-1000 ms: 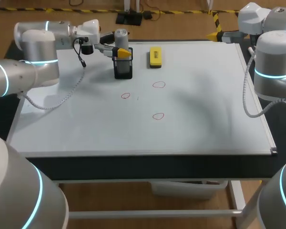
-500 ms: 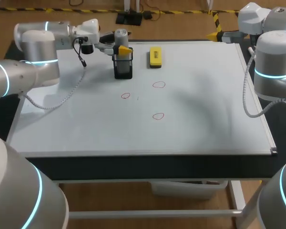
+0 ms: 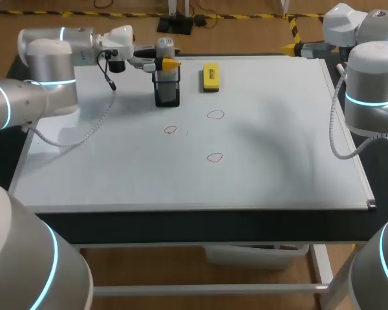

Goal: Pick up the inspection probe, press it on each red-marked spot on the whiteboard one by one, put down the probe, pick up the eraser, and wipe off all the red marks.

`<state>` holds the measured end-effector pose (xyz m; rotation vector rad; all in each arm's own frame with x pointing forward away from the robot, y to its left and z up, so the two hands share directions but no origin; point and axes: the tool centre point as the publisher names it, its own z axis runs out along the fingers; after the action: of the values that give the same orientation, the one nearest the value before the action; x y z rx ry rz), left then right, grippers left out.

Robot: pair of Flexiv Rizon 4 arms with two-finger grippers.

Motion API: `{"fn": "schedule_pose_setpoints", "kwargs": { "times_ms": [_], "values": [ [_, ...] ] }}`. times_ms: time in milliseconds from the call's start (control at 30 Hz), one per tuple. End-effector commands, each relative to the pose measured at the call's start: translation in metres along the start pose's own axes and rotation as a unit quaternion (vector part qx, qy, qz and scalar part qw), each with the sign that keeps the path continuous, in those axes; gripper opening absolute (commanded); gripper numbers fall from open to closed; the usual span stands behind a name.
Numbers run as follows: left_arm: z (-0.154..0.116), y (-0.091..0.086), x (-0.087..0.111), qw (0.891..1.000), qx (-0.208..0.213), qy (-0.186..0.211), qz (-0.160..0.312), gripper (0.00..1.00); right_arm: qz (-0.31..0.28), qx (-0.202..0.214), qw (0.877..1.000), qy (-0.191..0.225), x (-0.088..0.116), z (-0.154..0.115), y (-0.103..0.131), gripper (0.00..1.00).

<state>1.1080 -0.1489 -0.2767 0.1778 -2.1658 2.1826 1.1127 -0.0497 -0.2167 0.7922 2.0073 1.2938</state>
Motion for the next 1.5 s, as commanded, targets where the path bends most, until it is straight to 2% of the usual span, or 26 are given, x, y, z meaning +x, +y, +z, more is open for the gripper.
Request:
{"fn": "schedule_pose_setpoints", "kwargs": {
  "times_ms": [33, 400, 1233, 1500],
  "values": [
    [-0.002, -0.004, 0.002, 1.0, -0.001, 0.003, 0.004, 0.0, 0.0, 0.001, 1.0, 0.001, 0.0, 0.0, 0.0, 1.0],
    [-0.005, -0.018, 0.006, 1.0, 0.005, 0.006, 0.01, 0.0, 0.0, 0.001, 1.0, 0.001, 0.0, 0.0, 0.0, 1.0],
    [-0.005, -0.07, 0.017, 0.999, 0.004, 0.029, 0.027, 0.0, 0.0, 0.001, 1.0, 0.001, 0.0, 0.0, 0.0, 1.0],
    [-0.003, -0.093, 0.022, 0.999, 0.0, 0.027, 0.034, 0.0, 0.0, 0.001, 1.0, 0.001, 0.0, 0.0, 0.0, 1.0]
  ]
}}
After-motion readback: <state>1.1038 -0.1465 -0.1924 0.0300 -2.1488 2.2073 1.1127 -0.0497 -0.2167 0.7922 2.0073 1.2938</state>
